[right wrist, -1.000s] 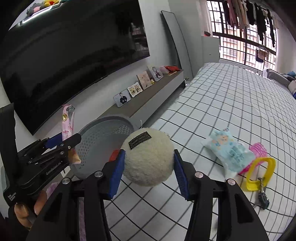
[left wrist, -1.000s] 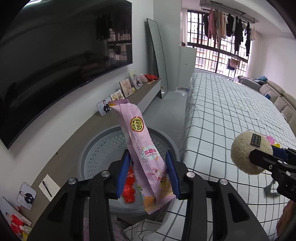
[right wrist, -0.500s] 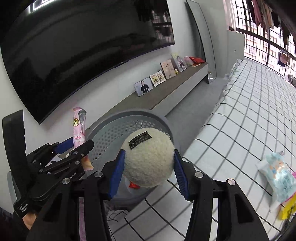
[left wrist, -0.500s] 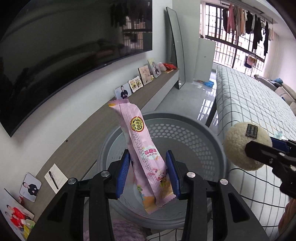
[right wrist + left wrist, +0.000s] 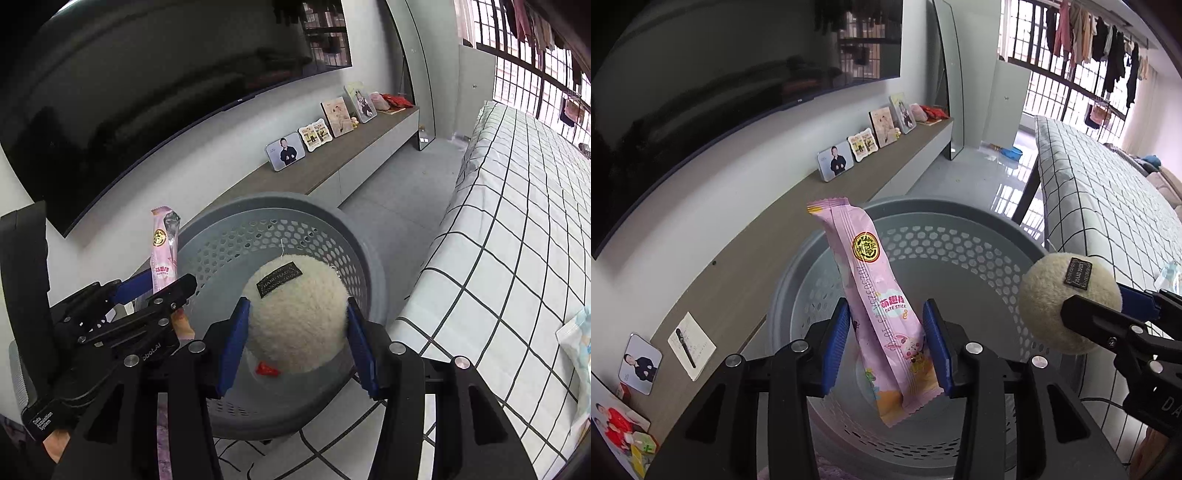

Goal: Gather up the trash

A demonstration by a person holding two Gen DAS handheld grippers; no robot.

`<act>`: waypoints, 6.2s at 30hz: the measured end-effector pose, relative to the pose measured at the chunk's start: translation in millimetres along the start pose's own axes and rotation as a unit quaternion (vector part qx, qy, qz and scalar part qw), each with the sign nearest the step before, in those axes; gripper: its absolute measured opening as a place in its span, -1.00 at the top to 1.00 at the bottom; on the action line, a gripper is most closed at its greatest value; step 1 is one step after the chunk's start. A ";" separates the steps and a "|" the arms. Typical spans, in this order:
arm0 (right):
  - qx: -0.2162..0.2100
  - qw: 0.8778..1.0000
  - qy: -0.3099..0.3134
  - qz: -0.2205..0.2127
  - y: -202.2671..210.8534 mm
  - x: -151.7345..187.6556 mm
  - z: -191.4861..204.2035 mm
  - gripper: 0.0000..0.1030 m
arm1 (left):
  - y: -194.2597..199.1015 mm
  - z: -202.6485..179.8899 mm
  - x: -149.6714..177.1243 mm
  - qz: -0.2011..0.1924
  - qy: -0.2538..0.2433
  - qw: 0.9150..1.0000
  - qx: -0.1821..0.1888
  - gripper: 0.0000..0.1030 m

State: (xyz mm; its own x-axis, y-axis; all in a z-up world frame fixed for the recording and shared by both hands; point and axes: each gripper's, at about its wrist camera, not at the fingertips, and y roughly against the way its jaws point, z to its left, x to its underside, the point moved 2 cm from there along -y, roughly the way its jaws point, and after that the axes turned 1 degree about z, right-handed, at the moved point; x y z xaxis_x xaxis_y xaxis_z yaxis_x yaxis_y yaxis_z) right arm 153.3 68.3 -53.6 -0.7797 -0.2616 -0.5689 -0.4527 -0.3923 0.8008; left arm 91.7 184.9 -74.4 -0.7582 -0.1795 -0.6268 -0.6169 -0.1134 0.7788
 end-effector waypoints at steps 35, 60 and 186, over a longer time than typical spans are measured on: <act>-0.001 1.000 -0.002 0.005 -14.3 4.2 -5.4 -0.19 | -6.8 17.8 4.7 0.009 0.030 0.999 -0.022 -0.31; 0.003 1.000 -0.002 0.006 -14.0 4.9 -4.1 -0.19 | -7.3 22.3 5.8 0.008 0.032 0.999 -0.030 -0.34; 0.165 0.954 -0.245 -0.046 238.4 263.0 -276.0 0.45 | 121.3 -340.8 116.6 0.016 -0.293 0.927 0.233 -0.61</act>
State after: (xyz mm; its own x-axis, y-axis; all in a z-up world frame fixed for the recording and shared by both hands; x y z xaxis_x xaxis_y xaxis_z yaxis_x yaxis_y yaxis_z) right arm -40.3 -337.4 -64.1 -0.8017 0.2362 -0.5491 -0.5783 -0.0736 0.8125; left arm 0.4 -182.8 -44.5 -0.6784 0.4018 -0.6151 -0.5125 0.3412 0.7880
